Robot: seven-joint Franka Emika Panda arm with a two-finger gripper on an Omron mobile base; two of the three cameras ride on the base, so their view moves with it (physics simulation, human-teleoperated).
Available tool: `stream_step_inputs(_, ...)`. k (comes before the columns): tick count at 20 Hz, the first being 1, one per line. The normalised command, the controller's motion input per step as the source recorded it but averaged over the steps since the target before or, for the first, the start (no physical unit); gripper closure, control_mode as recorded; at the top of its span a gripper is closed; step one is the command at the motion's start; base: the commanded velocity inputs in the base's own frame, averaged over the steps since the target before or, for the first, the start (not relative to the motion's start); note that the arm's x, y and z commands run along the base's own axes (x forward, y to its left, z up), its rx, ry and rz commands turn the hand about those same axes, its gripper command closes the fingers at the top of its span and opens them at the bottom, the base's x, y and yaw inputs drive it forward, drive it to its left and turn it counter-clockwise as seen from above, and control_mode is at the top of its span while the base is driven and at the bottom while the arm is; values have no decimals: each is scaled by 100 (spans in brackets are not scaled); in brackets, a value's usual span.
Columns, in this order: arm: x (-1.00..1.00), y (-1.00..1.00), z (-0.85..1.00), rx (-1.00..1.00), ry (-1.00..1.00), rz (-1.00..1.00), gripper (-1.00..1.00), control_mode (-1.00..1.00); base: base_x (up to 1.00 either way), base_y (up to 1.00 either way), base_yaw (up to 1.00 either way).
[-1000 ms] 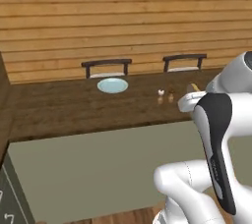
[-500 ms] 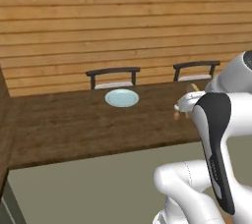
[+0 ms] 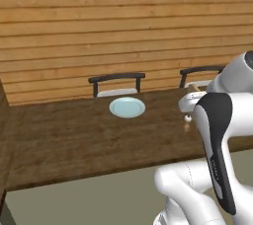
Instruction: Start the toaster. Once the lever pops up, take the bread to the plate on the dining counter.
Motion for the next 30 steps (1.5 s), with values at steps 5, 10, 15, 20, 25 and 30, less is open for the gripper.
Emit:
stream_step_inputs(5, 0, 0, 0, 0, 0, 0, 100, 100, 6, 40, 6)
stream_step_inputs(10, 0, 0, 0, 0, 0, 0, 100, 100, 21, 38, 4)
stream_step_inputs(15, 0, 0, 0, 0, 0, 0, 100, 100, 48, 13, 1)
stream_step_inputs(20, 24, 0, -4, 0, 0, 0, 100, -100, 28, 0, 0)
stream_step_inputs(25, 87, -3, -6, 8, 5, 4, 100, -100, 0, 0, 0)
stream_step_inputs(30, 100, 0, -21, 15, 10, 3, 100, -100, 0, 0, 0)
